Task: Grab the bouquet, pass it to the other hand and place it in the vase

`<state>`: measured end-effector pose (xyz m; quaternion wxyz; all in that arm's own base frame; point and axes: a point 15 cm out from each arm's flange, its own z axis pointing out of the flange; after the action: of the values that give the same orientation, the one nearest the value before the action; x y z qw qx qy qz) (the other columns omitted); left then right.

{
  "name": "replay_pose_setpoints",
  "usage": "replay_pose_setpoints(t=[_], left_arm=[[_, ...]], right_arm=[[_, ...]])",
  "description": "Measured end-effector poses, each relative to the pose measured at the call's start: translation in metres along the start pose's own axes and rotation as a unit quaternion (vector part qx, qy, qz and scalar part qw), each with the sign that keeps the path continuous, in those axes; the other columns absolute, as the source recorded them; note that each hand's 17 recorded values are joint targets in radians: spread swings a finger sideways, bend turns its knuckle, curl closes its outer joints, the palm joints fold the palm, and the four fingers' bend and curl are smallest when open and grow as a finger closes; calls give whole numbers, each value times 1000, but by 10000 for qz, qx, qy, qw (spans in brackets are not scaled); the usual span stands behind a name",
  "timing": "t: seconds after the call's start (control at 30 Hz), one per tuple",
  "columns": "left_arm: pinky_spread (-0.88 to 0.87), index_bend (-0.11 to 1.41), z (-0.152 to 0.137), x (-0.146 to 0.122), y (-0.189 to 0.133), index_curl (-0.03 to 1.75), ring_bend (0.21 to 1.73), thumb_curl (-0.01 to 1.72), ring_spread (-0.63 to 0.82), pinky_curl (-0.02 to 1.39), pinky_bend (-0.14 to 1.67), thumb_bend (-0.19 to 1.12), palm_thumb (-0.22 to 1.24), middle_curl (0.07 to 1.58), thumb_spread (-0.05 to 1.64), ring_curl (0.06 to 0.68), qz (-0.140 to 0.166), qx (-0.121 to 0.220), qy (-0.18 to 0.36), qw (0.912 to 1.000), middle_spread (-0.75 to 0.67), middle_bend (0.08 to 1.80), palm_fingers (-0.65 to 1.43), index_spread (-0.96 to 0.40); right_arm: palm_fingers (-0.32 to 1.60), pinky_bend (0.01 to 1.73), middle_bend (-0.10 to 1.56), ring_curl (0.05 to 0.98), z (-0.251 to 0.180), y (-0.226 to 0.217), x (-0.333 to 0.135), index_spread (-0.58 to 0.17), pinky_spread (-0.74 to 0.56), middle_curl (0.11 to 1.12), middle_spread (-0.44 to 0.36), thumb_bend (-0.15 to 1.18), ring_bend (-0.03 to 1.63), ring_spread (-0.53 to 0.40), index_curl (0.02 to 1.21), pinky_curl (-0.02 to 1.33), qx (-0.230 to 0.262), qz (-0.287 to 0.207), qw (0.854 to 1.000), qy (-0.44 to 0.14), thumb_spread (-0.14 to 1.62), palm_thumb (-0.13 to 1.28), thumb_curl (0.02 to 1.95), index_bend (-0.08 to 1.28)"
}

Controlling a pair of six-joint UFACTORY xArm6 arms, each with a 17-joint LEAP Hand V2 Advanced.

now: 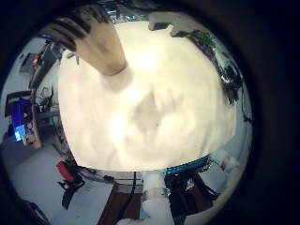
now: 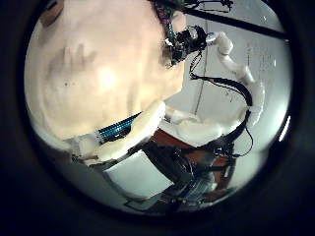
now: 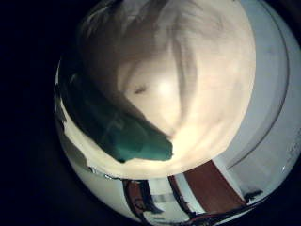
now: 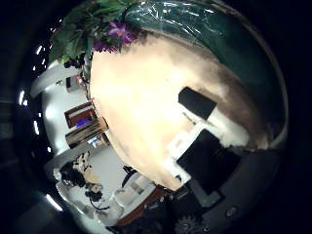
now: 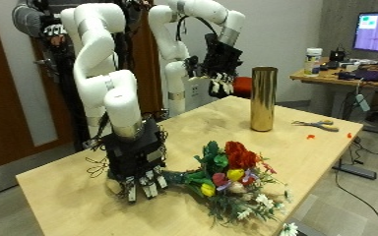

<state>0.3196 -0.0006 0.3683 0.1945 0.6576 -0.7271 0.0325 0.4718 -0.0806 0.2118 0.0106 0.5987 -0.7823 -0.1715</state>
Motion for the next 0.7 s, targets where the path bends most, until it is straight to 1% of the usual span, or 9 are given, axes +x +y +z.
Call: replay_pose_setpoints(t=[0.17,0.23,0.3,0.33,0.4,0.53,0.57,0.63,0.7], left_arm=[[344,274,0,0,-1,471,390,293,450,238,188,-22,339,310,1082,170,-17,1,0,10000,183,183,345,-82],[344,274,1,-1,-2,470,381,293,440,236,185,-22,339,315,1082,167,-24,1,1,10000,172,190,350,-83],[344,268,4,-2,-5,469,384,293,452,236,183,-22,339,316,1082,168,-42,-18,17,10000,200,206,354,-82],[344,258,6,-3,-7,467,385,293,445,232,176,-22,339,323,1082,167,-49,-13,18,10000,171,220,366,-82],[344,277,8,-4,-10,474,374,293,440,235,196,-22,339,322,1082,165,-62,22,24,10000,160,176,334,-83],[343,249,9,-5,-18,464,399,293,451,225,171,-21,344,327,1086,167,-83,153,60,9998,154,207,376,-82],[343,249,9,-4,-19,465,403,293,449,225,176,-21,344,331,1086,170,-90,163,85,9998,143,199,369,-82],[343,243,7,-3,-21,466,407,292,428,218,178,-20,354,337,1084,172,-94,179,99,9997,155,196,373,-82],[342,244,7,-1,-22,468,404,292,424,216,181,-21,358,339,1085,170,-77,177,98,9998,135,193,369,-82]], right_arm=[[742,279,417,221,-3,-3,-2,-143,224,399,85,-21,756,-35,381,249,-122,-22,9999,-5,1022,721,376,199],[846,303,439,225,-2,-3,-2,-170,167,410,-18,-14,793,-97,411,231,-131,-15,9999,-4,1013,760,386,236],[869,318,453,228,-2,-3,-3,-185,141,419,-54,-18,803,-124,426,226,-141,-29,9999,-3,1011,770,389,249],[903,332,462,235,-2,-3,-3,-197,111,426,-104,-17,823,-151,443,217,-143,-44,9999,12,1004,785,392,264],[1063,438,491,246,-1,-3,-4,-243,-10,444,-183,-19,851,-217,470,215,-149,-60,9999,37,986,812,402,292],[1112,537,523,276,-1,-3,-5,-270,-129,470,-264,-20,880,-252,522,230,-154,-74,9998,67,965,836,415,328],[1253,638,595,301,-1,-3,-5,-302,-253,503,-251,-13,921,-274,556,249,-149,-75,9998,69,955,868,423,371],[1271,749,710,345,-2,-3,-5,-339,-404,554,-255,-18,994,-278,611,277,-145,-69,9998,70,933,893,436,441],[1287,817,778,373,-2,-3,-6,-355,-475,583,-255,-20,1041,-273,644,297,-147,-68,9998,70,922,906,442,480]])
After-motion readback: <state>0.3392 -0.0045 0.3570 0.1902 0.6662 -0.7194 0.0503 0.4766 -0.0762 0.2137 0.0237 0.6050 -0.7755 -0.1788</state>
